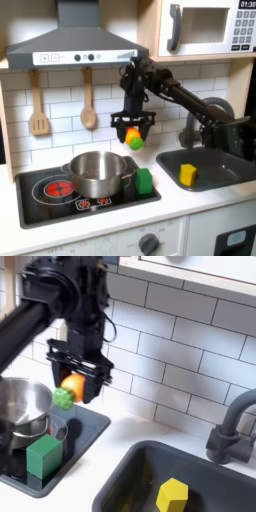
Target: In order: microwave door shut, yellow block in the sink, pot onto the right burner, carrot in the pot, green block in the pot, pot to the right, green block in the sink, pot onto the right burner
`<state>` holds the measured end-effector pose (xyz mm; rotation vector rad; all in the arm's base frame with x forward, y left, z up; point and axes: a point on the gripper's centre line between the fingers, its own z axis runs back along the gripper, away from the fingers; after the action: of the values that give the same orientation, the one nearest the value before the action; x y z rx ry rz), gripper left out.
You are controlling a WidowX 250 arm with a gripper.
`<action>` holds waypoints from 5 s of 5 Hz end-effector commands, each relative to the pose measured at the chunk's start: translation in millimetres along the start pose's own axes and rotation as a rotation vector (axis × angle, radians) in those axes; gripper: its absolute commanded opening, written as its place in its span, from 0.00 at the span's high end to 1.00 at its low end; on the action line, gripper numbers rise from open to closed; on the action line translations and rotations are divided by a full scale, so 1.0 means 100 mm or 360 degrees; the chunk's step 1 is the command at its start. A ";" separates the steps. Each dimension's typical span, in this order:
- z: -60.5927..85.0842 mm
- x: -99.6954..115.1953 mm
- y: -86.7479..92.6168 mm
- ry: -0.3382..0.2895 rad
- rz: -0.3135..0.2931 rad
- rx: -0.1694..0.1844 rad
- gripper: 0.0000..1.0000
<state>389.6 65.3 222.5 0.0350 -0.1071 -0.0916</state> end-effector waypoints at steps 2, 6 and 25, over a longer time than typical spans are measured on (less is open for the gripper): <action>0.04 -0.20 0.42 0.0017 0.0115 0.0068 1.00; -0.16 -0.31 0.79 0.0056 0.0237 0.0059 1.00; -0.62 -0.69 -0.29 0.0231 -0.0118 -0.0048 0.00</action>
<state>325.3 45.3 154.1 0.0154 0.0378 -0.1641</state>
